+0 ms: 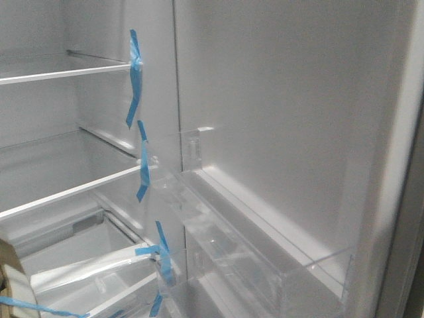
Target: Close fridge door
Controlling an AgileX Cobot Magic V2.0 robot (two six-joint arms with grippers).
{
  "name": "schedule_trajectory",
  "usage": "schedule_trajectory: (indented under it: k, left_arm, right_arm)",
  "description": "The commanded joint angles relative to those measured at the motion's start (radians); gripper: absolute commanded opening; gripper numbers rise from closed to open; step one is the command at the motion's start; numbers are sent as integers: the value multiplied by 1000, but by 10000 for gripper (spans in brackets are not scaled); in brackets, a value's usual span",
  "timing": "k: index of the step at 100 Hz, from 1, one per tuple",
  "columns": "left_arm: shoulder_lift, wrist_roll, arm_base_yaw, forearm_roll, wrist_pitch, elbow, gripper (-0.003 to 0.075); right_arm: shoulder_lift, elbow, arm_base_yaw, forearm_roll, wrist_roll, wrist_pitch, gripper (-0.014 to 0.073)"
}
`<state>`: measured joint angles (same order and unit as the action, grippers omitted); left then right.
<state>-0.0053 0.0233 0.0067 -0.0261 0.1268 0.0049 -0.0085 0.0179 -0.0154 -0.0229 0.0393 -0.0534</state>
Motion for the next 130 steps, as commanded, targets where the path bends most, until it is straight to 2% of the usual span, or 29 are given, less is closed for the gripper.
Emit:
schedule_trajectory:
  k: [1,104,121,130]
  left_arm:
    - [-10,2,-3,-4,73,35,-20]
    - [-10,2,-3,-4,73,35,-20]
    - [-10,2,-3,-4,73,35,-20]
    - [-10,2,-3,-4,73,35,-20]
  right_arm:
    - [-21,20,4,-6,6,73,-73]
    - [-21,20,4,-6,6,73,-73]
    - [-21,18,4,-6,6,164,-73]
    - [-21,18,4,34,-2,201,-73]
